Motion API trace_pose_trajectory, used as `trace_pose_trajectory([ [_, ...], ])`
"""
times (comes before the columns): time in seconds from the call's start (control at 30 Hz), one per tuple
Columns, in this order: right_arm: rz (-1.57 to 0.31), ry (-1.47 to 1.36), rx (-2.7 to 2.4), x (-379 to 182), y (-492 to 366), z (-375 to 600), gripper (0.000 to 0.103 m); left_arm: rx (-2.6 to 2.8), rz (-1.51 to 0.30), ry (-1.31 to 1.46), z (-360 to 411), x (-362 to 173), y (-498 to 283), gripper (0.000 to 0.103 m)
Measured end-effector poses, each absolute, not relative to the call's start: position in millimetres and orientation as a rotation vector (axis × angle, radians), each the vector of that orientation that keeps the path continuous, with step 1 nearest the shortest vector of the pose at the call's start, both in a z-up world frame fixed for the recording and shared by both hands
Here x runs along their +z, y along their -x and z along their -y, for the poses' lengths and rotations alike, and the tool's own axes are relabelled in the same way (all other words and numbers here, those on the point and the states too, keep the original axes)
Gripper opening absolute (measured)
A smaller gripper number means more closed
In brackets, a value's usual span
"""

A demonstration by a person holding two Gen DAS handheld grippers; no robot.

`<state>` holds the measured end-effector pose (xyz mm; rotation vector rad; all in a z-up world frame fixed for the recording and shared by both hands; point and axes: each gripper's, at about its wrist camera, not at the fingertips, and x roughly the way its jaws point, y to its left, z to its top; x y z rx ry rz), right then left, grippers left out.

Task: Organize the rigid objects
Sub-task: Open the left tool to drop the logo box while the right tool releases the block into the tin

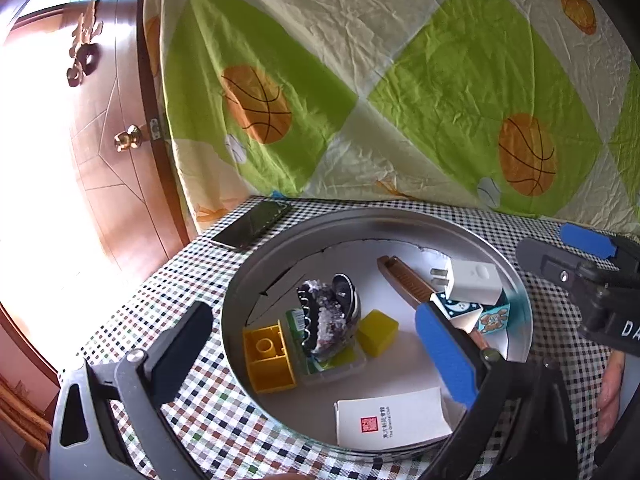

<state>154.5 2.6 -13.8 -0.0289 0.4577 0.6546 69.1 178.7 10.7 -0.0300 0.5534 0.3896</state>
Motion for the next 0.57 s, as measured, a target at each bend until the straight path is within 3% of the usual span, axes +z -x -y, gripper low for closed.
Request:
trace_pose_trajectory([
  [0.57, -0.388, 0.077, 0.697, 0, -114, -2, 0.089, 0.423, -0.514, 0.011, -171, 27, -51, 0.103],
])
